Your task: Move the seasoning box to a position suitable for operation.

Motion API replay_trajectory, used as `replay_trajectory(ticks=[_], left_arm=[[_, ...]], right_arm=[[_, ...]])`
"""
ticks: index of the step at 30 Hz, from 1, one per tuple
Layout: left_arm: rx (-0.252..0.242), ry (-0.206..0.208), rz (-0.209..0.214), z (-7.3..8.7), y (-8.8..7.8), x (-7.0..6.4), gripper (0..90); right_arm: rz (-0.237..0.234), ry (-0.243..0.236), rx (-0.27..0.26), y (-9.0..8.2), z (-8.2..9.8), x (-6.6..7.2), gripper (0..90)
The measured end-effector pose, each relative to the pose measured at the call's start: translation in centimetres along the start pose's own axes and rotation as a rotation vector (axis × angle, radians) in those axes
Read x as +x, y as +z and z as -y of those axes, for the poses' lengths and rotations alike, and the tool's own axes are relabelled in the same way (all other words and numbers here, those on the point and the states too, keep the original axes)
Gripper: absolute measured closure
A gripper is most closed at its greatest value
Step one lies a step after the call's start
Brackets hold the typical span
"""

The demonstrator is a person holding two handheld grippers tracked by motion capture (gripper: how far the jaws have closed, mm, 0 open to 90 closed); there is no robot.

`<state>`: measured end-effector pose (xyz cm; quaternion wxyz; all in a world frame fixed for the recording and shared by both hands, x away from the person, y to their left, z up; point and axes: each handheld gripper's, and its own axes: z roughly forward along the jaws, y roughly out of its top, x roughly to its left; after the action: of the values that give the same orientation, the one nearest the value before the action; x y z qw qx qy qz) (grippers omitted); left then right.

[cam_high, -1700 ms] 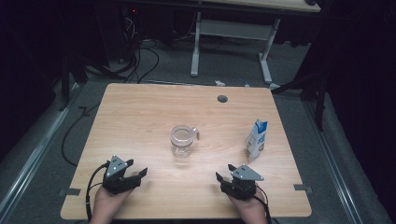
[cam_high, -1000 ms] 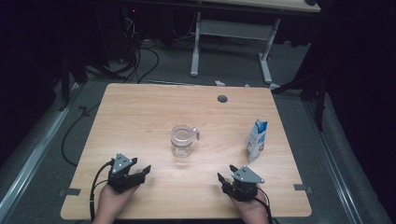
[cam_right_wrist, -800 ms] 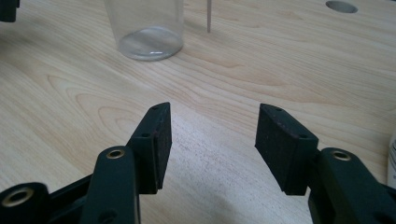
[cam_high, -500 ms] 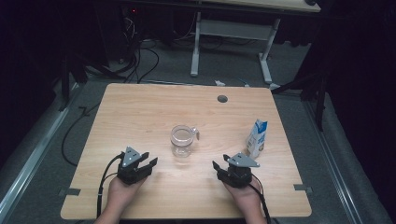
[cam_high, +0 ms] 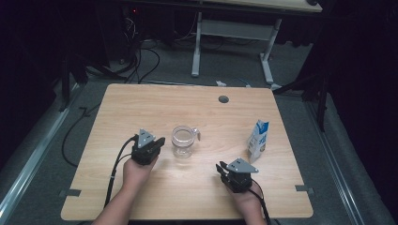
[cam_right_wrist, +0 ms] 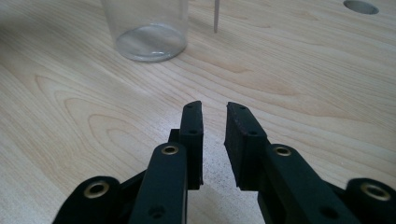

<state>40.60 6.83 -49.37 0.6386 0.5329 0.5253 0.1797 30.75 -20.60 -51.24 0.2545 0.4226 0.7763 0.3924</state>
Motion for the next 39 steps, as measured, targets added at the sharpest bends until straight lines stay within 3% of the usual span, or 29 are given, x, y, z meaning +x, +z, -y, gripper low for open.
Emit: replay_trajectory(ticks=[8,16,25,32,36,39], left_arm=[[-0.014,0.020,-0.012,-0.5,2.6,-0.6,90.0],[-0.014,0.027,0.016,-0.1,2.6,-1.0,90.0],[-0.030,0.046,0.064,0.5,0.5,-2.4,90.0],[-0.015,0.033,0.130,2.3,-2.9,-4.8,90.0],[-0.037,0.042,0.102,2.3,-2.7,-4.5,90.0],[-0.032,0.030,0.060,1.8,-1.1,-3.5,90.0]], right_arm=[[0.005,0.003,-0.002,-0.1,0.2,-0.1,76.2],[0.000,0.006,0.002,0.0,0.4,-0.2,75.3],[-0.002,0.003,0.011,0.2,0.4,0.0,74.7],[0.002,-0.002,0.009,0.2,0.4,0.1,74.3],[0.003,-0.004,0.006,0.2,0.4,0.0,74.3],[0.001,-0.005,0.006,0.2,0.4,0.0,74.4]])
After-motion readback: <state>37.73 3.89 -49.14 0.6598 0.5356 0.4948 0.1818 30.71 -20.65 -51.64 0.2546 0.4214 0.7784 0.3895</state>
